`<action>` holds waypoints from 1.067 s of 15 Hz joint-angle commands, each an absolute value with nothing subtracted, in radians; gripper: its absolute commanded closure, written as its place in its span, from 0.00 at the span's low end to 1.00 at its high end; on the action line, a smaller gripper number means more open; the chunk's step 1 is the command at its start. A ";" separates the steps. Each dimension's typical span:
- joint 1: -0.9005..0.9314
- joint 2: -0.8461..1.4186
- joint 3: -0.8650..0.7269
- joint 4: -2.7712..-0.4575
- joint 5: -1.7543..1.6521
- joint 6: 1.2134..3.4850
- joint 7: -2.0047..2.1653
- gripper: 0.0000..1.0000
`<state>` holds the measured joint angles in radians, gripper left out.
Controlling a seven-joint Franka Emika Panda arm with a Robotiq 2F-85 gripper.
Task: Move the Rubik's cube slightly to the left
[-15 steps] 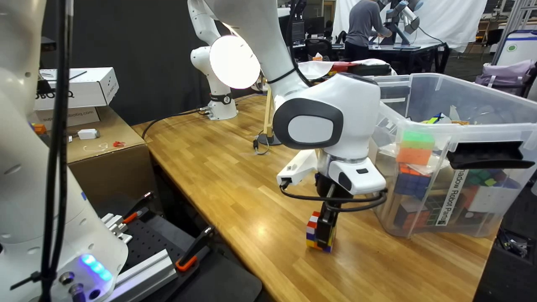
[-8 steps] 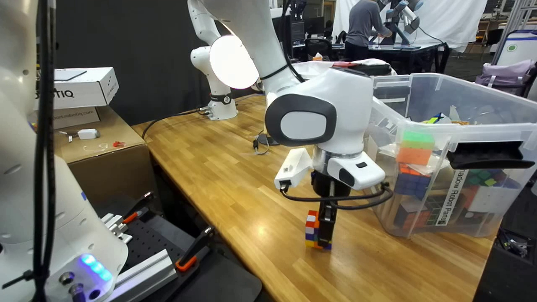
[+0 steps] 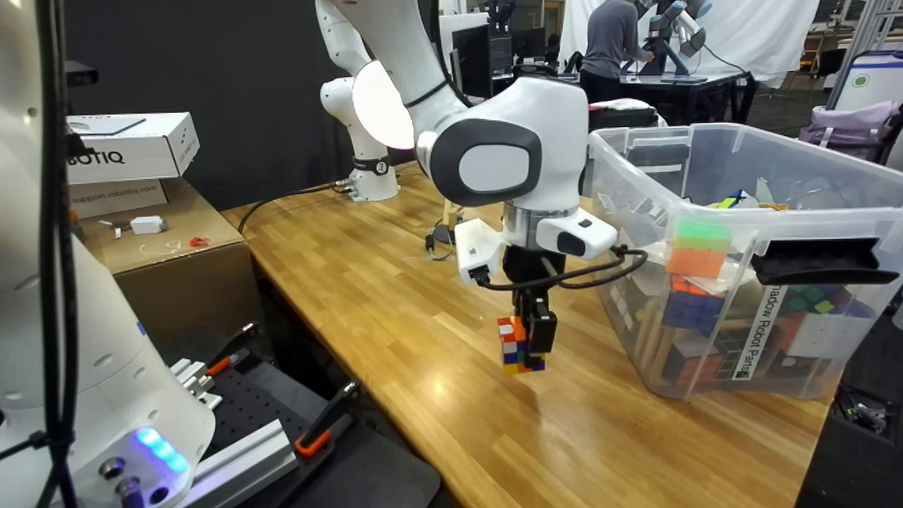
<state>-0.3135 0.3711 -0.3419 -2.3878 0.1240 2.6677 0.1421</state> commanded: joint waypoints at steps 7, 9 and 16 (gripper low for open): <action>-0.170 0.367 -0.218 -2.286 0.098 2.481 0.217 0.62; -0.147 0.386 -0.209 -2.263 0.100 2.470 0.250 0.62; -0.158 0.474 -0.214 -2.226 0.147 2.458 0.310 0.62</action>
